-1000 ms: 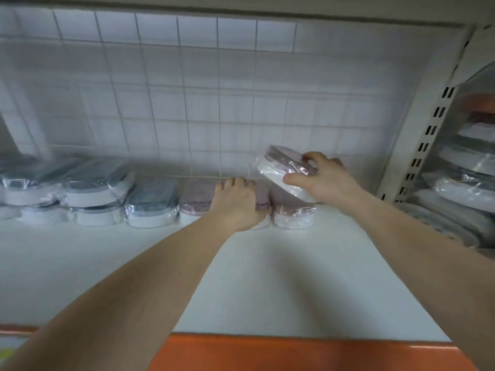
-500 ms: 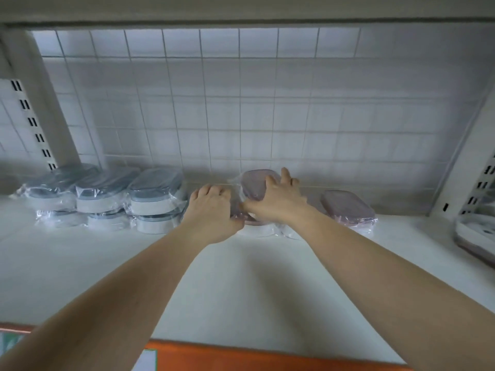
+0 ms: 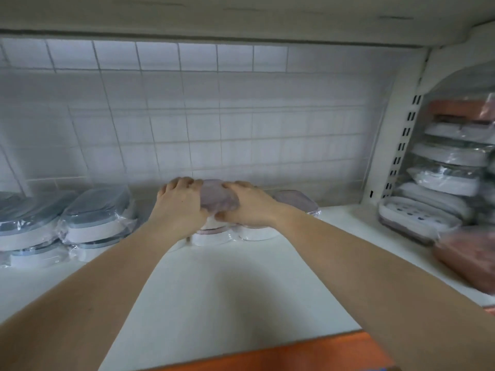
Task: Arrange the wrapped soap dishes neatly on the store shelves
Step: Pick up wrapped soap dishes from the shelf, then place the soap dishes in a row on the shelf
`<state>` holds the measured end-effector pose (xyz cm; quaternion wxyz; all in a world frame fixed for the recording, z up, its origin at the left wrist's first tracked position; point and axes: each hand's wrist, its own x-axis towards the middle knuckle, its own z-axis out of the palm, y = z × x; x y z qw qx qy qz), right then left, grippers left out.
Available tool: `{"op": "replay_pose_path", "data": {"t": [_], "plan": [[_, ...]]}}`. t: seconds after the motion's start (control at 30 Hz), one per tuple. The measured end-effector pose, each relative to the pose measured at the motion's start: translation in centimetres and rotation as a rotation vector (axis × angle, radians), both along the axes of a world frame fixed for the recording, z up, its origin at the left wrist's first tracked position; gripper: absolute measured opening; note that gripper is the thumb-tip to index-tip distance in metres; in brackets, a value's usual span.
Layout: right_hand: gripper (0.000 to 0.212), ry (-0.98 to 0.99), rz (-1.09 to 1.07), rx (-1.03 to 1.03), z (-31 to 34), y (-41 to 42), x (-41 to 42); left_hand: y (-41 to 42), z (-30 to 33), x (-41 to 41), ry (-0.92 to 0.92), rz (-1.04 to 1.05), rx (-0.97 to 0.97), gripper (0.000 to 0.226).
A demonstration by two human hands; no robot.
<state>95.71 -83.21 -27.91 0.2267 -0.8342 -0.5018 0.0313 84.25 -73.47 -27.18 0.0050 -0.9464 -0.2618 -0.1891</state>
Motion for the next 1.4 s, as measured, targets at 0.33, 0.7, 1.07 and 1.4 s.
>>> {"op": "replay_pose_path", "data": {"t": [0.33,0.7,1.07,1.4], "plan": [[0.055,-0.163,-0.822,-0.279,-1.0,-22.4,8.2,-13.0,-0.3,10.5,0.056,-0.415,0.027,0.059],[0.079,-0.128,-0.859,-0.541,-2.0,-32.3,9.1,-26.0,-3.9,21.3,0.203,-0.786,0.042,0.060],[0.123,-0.059,-0.579,-0.870,1.2,-35.0,10.9,-25.3,-2.9,22.6,-0.075,-0.882,-0.267,0.015],[0.073,0.029,-0.602,-0.502,1.1,-32.1,10.8,-20.0,-0.5,20.2,-0.133,-0.414,-1.167,0.029]]}}
